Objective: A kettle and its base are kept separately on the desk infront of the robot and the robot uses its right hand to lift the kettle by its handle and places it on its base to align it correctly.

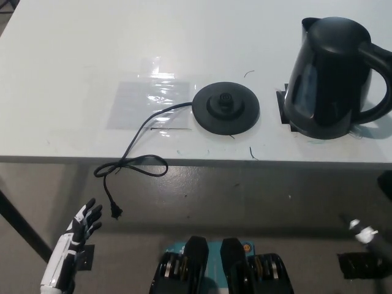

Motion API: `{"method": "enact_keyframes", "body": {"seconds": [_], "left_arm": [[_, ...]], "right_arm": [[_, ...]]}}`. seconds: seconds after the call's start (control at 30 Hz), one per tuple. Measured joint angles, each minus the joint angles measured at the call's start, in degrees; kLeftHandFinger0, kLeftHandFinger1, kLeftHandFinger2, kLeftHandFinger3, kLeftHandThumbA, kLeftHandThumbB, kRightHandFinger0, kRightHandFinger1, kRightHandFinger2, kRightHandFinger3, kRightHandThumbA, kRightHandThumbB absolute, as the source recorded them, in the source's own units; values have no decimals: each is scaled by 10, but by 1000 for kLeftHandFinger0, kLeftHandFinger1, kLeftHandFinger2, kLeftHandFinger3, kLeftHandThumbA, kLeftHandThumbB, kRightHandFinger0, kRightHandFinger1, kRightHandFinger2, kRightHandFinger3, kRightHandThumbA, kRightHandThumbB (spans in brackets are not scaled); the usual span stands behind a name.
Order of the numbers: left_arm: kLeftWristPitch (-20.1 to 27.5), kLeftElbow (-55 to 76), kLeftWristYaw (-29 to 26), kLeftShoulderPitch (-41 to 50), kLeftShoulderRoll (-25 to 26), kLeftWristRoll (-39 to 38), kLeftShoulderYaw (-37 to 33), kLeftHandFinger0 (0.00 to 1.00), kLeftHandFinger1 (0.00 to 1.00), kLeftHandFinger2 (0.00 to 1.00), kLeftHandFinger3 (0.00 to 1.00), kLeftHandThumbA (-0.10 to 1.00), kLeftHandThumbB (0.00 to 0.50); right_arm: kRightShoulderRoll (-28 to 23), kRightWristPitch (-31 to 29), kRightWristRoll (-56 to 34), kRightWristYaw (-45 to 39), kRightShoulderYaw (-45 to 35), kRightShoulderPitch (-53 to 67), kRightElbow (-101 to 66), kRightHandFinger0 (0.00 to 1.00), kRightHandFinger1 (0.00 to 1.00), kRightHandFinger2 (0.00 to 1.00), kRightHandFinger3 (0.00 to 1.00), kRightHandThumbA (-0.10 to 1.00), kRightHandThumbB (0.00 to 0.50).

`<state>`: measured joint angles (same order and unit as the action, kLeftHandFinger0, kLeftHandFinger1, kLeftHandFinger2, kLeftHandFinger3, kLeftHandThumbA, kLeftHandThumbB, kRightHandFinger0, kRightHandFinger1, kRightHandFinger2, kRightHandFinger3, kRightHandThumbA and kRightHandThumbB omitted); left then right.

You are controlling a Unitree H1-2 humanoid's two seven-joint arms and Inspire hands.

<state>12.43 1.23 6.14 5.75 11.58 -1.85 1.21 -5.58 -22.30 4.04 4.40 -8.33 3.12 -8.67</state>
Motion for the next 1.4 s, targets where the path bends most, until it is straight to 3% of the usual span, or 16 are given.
{"method": "enact_keyframes", "body": {"seconds": [0.1, 0.27, 0.4, 0.5, 0.67, 0.73, 0.9, 0.93, 1.0, 1.07, 1.2, 1.4], "left_arm": [[-1, 8, 0, 0, -2, -2, -6, 1000, 1000, 1000, 1000, 964, 309], [-2, 8, 0, 0, -3, -5, -9, 1000, 1000, 1000, 1000, 959, 295], [-3, 8, 0, 0, -2, -5, -9, 1000, 1000, 1000, 1000, 962, 295], [-3, 8, 1, -1, -2, -6, -9, 1000, 1000, 1000, 1000, 972, 298], [-3, 7, 1, -3, -2, -7, -9, 1000, 1000, 1000, 1000, 976, 295], [-3, 6, 2, -4, -2, -9, -9, 1000, 1000, 1000, 1000, 982, 312], [-3, 5, 6, -5, 1, -11, -9, 1000, 1000, 1000, 1000, 980, 298], [-3, 3, 7, -5, 0, -11, -9, 1000, 1000, 1000, 1000, 985, 327], [-3, -1, 8, -4, 0, -11, -9, 1000, 1000, 1000, 1000, 986, 330], [-4, -1, 9, -4, 0, -11, -9, 1000, 1000, 1000, 1000, 989, 330], [-5, -1, 10, -6, 0, -11, -9, 1000, 1000, 1000, 1000, 989, 336], [-12, -1, 12, -9, 0, -10, -10, 1000, 1000, 1000, 1000, 991, 353]], "right_arm": [[-7, -4, 1, 7, -24, -10, -29, 1000, 1000, 1000, 1000, 993, 235], [-22, 3, 4, 15, -55, -49, -61, 1000, 1000, 1000, 1000, 1000, 221], [-44, 42, 4, 17, -78, -102, -68, 1000, 1000, 1000, 1000, 1000, 286], [-73, 71, -12, 15, -88, -143, -54, 1000, 1000, 1000, 1000, 1000, 276], [-118, 103, -50, 2, -94, -207, 21, 1000, 1000, 1000, 1000, 1000, 318], [-131, 114, -68, -7, -94, -230, 56, 1000, 1000, 1000, 1000, 1000, 278], [-141, 132, -93, -21, -89, -273, 109, 1000, 1000, 1000, 1000, 1000, 289], [-142, 137, -98, -24, -88, -283, 120, 1000, 1000, 1000, 1000, 1000, 244], [-144, 147, -110, -30, -88, -301, 139, 1000, 1000, 1000, 1000, 1000, 244], [-144, 151, -117, -33, -87, -314, 156, 1000, 1000, 1000, 1000, 1000, 275], [-144, 161, -125, -39, -82, -341, 186, 1000, 1000, 1000, 1000, 1000, 251], [-143, 169, -128, -47, -67, -359, 207, 1000, 1000, 1000, 1000, 1000, 282]]}}
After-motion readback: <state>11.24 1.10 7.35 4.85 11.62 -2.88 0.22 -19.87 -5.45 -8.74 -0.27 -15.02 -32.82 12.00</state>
